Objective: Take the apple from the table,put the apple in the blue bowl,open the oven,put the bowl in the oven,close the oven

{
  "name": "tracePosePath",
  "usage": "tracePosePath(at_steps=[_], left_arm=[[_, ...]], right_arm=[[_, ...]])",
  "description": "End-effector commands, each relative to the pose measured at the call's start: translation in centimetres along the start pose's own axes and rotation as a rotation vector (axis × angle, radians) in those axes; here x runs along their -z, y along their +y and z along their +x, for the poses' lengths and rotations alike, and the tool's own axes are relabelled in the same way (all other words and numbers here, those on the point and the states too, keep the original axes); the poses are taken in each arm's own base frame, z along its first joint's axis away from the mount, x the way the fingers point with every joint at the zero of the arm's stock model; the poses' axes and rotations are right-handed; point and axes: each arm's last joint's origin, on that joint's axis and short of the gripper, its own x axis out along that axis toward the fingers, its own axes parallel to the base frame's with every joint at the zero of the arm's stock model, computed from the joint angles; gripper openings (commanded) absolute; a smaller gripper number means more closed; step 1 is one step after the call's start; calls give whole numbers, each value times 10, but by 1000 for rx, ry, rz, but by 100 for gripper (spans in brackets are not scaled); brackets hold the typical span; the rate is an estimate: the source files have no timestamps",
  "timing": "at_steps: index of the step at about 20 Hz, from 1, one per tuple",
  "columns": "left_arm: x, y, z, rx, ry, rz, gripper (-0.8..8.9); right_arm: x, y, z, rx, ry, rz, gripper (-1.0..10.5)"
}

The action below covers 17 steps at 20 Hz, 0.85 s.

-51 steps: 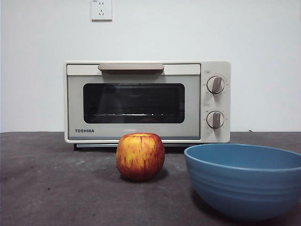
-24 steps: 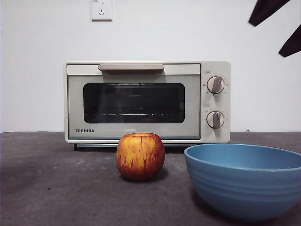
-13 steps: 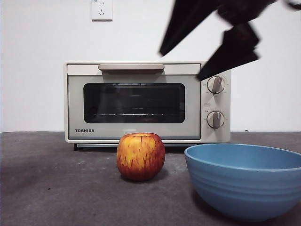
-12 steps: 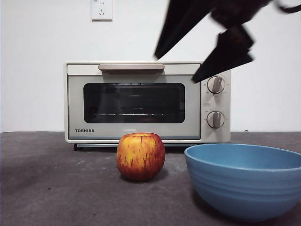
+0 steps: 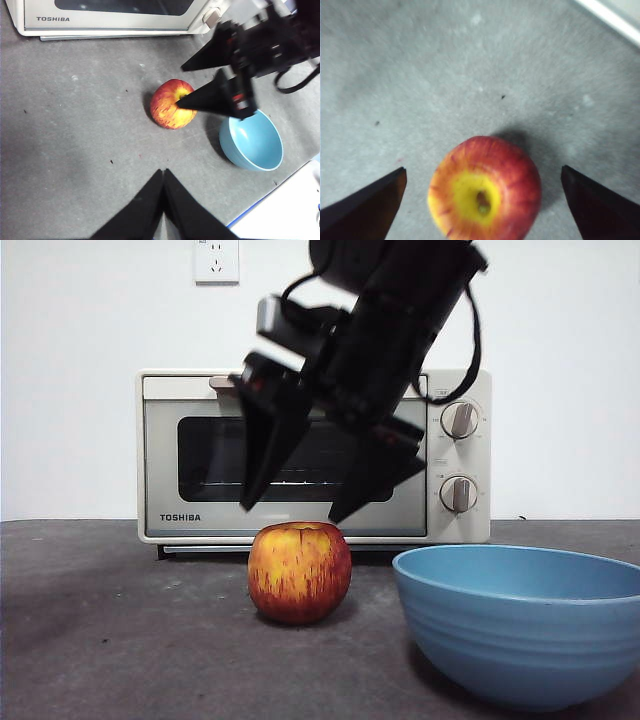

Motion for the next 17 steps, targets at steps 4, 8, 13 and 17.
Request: tracePosePath(at_steps=[4,8,13,17], left_arm=[[-5,-3,-3,8,-19,28,7],[-5,-2,-2,8,-18,27,7],[-5,-2,-2,8,-18,26,7],[-6,-3,-2,8,-21,29,7]], right_arm=[[1,0,32,27,57,-15,493],[6,-2,47,34,100,-10,487],[9,1,49,52,127,-13,349],[2,5,33,48,94,-17,333]])
